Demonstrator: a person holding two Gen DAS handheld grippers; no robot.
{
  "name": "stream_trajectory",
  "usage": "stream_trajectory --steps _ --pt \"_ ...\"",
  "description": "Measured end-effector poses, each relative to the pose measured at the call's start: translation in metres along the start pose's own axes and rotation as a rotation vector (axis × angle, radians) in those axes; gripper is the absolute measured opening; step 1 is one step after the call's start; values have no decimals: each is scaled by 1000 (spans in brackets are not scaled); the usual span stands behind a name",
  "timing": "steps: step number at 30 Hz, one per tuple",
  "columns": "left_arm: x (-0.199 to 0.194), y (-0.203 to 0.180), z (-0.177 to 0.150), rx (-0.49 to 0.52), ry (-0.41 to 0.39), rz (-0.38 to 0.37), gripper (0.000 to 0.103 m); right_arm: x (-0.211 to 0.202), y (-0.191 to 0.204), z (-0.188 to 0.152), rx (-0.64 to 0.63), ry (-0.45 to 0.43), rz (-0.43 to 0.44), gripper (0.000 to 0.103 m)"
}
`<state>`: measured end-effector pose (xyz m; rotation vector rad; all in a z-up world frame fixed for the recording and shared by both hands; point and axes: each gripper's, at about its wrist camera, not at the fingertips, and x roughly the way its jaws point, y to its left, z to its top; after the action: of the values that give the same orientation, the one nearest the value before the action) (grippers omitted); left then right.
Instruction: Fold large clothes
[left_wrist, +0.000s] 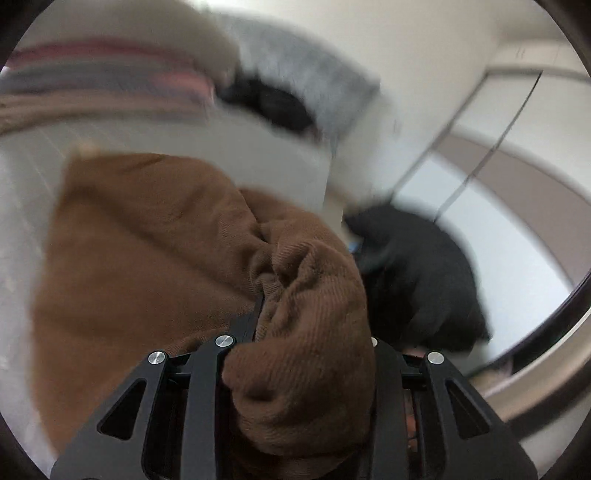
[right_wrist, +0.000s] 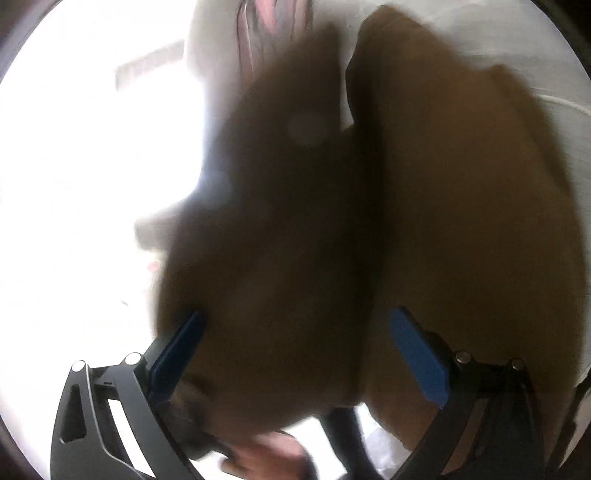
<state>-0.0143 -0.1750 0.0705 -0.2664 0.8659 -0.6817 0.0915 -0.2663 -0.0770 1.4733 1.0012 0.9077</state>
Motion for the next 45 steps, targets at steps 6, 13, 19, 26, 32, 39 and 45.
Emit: stream_trajectory --steps 6,13,19,26,32,39,45 --pt "65 -23 -37 140 231 70 65 -15 -34 4 29 -5 176 97" --pt "56 -44 -34 172 291 71 80 -17 -23 1 -5 27 116 97" --pt "26 -54 -37 159 276 76 80 -31 8 -10 -115 7 -69 97" --pt "-6 -52 -34 51 228 9 80 -69 52 -38 -252 -157 -203 97" --pt "-58 -12 -47 -126 227 -170 80 -55 112 -86 -457 -39 -139 97" --pt "-126 47 -49 -180 98 -52 80 1 106 -120 -531 215 -366 97" --pt "-157 96 -54 -279 23 15 80 -32 15 -115 -366 145 -421 96"
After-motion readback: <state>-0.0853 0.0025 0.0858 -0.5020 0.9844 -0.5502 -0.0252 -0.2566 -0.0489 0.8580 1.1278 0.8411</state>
